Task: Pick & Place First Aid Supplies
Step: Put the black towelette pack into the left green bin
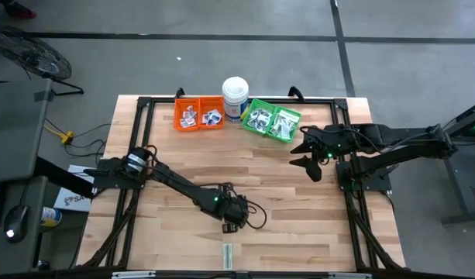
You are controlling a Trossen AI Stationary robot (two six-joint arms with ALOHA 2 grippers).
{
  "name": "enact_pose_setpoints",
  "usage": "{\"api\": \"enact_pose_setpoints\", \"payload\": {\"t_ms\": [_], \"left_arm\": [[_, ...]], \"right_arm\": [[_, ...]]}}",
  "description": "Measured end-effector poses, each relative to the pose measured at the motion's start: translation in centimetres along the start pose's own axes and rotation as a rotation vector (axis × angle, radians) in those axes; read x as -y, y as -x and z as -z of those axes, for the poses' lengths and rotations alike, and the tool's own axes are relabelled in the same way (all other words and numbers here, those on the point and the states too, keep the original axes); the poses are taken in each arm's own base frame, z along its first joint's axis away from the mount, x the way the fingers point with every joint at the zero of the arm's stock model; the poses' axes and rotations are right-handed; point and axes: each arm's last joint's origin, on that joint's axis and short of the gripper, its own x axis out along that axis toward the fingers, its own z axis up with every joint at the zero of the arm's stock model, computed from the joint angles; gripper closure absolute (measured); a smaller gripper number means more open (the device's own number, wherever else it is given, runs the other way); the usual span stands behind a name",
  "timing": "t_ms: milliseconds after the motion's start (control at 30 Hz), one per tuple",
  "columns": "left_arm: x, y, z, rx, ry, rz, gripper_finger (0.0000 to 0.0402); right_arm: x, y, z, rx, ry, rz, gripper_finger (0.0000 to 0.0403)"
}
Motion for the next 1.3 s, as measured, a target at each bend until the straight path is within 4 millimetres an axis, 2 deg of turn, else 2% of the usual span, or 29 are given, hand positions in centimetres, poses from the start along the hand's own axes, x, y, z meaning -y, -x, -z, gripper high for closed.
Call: {"api": "enact_pose_setpoints", "payload": {"t_ms": [433,567,667,800,1000,1067,1200,1300], "left_arm": [[-0.4,3.1,-1.4,0.132,0.01,0.02,0.0401],[-0.7,4.0,-1.9,0.186,0.02,-0.006,0.0401],[-1.2,4.8,-2.8,0.232,0.034,-0.05,0.0401],[-2.5,6.6,-5.3,0.319,0.027,-0.124,0.0401],[-4.8,9.8,-8.4,0.385,-0.034,-0.249,0.0401],[-5.4,10.9,-9.0,0.391,-0.053,-0.304,0.0401],[-6.4,12.9,-10.4,0.443,-0.061,-0.388,0.0401],[-6.6,14.0,-11.0,0.481,-0.066,-0.428,0.0401]], "right_arm": [[0.0,0.0,0.0,-0.004,0.001,0.002,0.0208],[-0.3,-0.7,0.2,-0.037,-0.051,-0.005,0.0208],[-1.0,-2.0,0.6,-0.081,-0.092,0.011,0.0208],[-2.1,-3.8,1.2,-0.112,-0.074,0.065,0.0208],[-4.0,-4.5,1.9,-0.047,-0.036,0.136,0.0208],[-4.6,-4.6,2.7,0.03,-0.049,0.134,0.0208],[-5.0,-5.4,6.0,0.173,-0.068,0.078,0.0208],[-5.1,-5.6,7.9,0.354,-0.111,0.039,0.0208]]}}
